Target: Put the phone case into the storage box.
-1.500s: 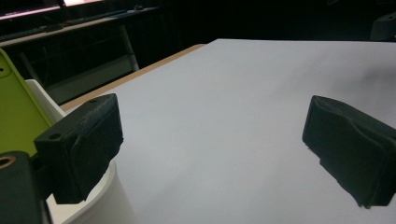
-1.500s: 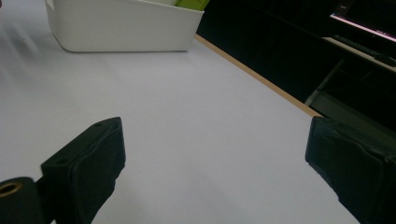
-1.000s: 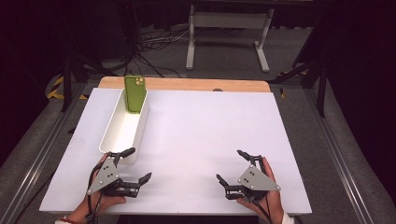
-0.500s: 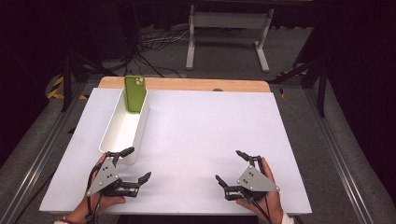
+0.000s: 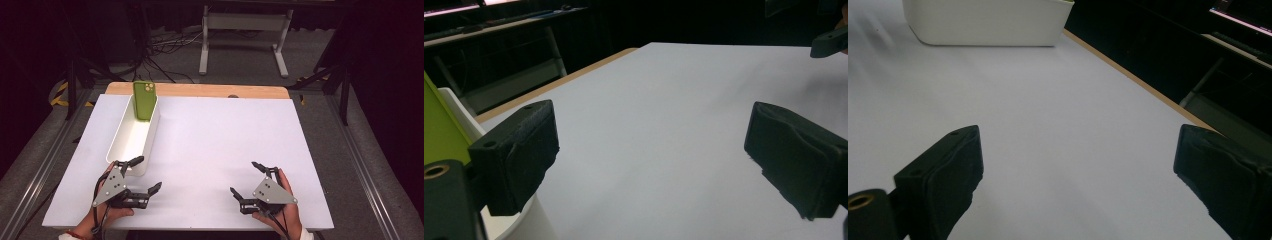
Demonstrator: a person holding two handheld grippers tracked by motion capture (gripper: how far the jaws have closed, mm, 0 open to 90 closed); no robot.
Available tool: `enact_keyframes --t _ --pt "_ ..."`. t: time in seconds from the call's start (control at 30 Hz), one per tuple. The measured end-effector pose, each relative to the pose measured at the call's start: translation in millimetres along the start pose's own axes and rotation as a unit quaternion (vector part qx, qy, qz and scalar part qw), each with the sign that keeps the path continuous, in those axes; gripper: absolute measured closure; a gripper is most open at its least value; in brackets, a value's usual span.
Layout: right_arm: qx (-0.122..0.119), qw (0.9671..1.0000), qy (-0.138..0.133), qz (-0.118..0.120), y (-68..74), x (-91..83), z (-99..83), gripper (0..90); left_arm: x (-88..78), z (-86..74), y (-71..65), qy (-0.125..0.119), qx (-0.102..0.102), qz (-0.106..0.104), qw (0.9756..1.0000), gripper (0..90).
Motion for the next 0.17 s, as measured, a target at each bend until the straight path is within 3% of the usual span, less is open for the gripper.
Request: enact_keyframes --t 0.17 --pt "0.003 1.0000 0.007 0.003 0.6 1.4 -4.3 6.9 1.8 -1.4 -2.4 0.007 0.011 -0.004 0.9999 8.0"
Point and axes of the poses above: each handheld gripper's, and its own axes: x roughly forward along the jaws, z roughly out of its top, y roughly to its left, the point moved 6 cm from there along x, roughly forward along the jaws, and after that the axes turned 14 degrees about -y, right-handed, at the moved point
